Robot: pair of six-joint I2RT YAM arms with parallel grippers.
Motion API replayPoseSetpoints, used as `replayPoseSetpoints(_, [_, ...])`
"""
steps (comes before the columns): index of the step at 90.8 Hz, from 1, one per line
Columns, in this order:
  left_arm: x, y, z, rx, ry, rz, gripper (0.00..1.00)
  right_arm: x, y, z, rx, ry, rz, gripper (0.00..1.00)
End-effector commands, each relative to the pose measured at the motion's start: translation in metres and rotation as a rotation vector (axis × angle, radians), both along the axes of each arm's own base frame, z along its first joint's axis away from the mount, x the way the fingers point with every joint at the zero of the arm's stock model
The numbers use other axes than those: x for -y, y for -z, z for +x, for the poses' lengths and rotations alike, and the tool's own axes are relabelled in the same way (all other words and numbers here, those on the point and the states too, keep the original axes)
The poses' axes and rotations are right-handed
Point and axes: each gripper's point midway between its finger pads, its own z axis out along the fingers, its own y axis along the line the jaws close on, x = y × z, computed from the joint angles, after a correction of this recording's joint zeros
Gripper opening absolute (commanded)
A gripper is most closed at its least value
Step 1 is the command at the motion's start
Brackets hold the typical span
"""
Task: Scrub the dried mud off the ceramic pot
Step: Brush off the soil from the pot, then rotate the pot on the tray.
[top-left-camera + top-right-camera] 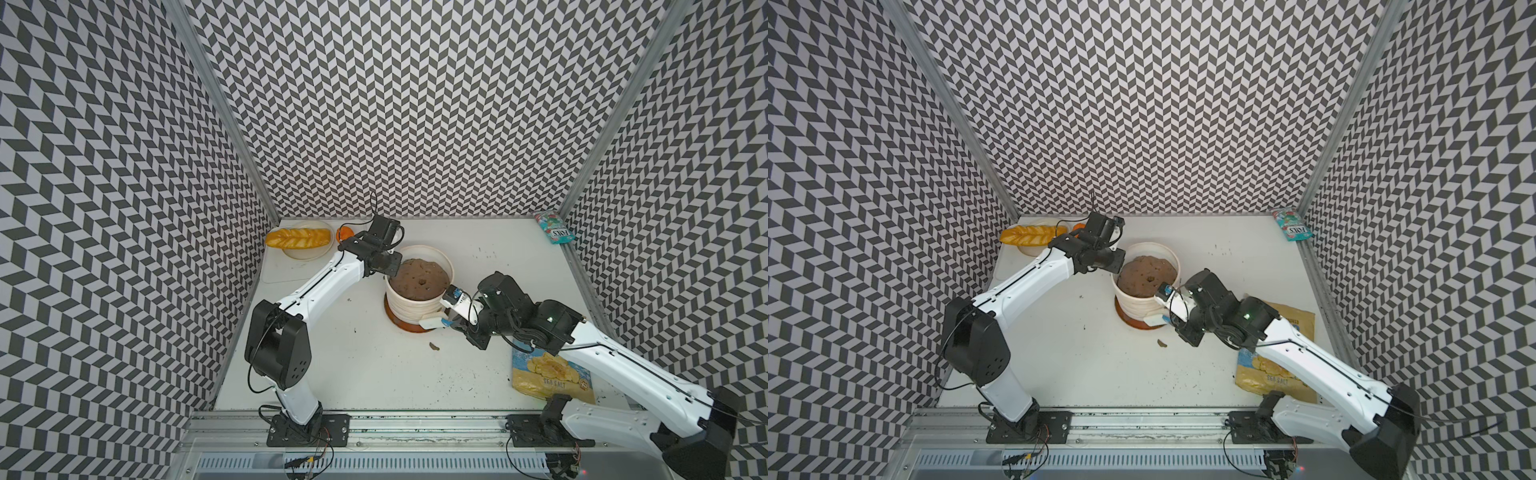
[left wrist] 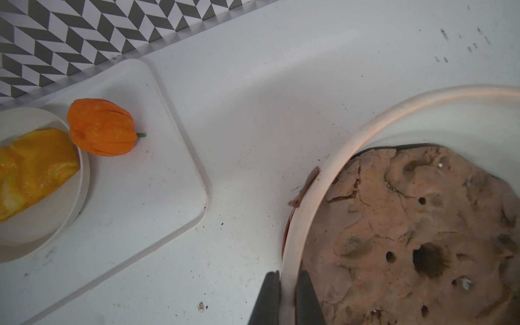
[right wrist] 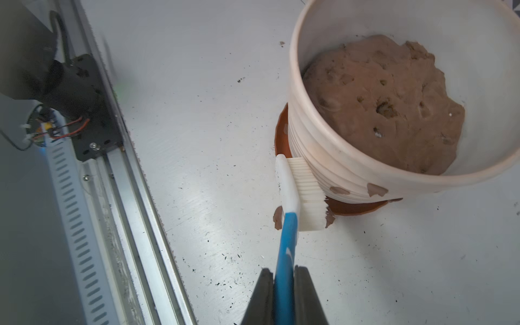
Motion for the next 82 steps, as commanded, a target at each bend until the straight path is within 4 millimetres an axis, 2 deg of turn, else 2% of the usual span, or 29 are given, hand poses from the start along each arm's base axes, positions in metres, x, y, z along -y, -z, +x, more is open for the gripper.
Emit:
replayPoseSetpoints(1, [-0.002, 0.000, 0.007, 0.019, 0.073, 0.037, 0.00, -0.023, -0.035, -0.008, 0.044, -0.107, 0.162, 0.00])
replayPoseSetpoints(16, [0.000, -0.004, 0.011, 0.017, 0.150, 0.048, 0.00, -0.036, -0.041, -0.022, 0.013, -0.202, 0.234, 0.00])
replayPoseSetpoints(31, [-0.001, -0.005, 0.017, 0.024, 0.214, 0.076, 0.00, -0.044, -0.051, -0.024, 0.017, -0.230, 0.304, 0.00])
replayPoseSetpoints(82, [0.036, 0.008, 0.031, -0.006, 0.542, 0.097, 0.00, -0.055, -0.041, -0.027, -0.052, -0.244, 0.329, 0.00])
